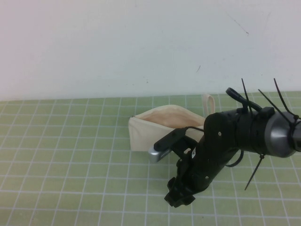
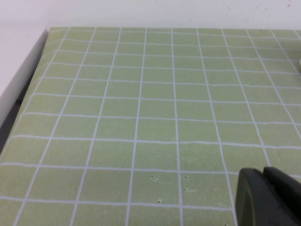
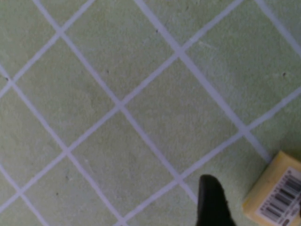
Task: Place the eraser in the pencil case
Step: Pick up the eraser from the table
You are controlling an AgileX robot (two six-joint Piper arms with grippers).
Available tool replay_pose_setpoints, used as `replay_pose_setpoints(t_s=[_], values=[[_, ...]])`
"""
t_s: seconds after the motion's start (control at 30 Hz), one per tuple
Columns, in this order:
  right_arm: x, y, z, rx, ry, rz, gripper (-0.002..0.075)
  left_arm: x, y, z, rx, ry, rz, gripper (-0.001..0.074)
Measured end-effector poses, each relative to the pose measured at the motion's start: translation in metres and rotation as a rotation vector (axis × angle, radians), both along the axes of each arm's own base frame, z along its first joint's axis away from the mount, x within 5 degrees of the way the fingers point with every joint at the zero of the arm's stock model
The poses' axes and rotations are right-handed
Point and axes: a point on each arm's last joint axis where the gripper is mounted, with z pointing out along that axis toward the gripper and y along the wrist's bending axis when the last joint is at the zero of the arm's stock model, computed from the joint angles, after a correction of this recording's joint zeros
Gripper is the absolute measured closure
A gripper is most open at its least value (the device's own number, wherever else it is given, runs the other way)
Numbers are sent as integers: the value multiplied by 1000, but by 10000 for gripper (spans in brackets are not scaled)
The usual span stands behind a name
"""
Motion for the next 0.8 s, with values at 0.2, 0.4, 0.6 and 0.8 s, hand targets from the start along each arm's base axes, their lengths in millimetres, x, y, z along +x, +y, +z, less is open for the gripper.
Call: replay_pose_setpoints(t_s=[0.2,0.4,0.6,0.8], values=[[0,0,-1,-5,-3,4,351,0,0,0,0,0,0,736],[2,1,2,-6,-3,-4,325,0,0,0,0,0,0,736],[6,2,5,-25,-10,9,295,0,0,0,0,0,0,736],[8,2,-6,-53,4,18,295,0,0,0,0,0,0,736]])
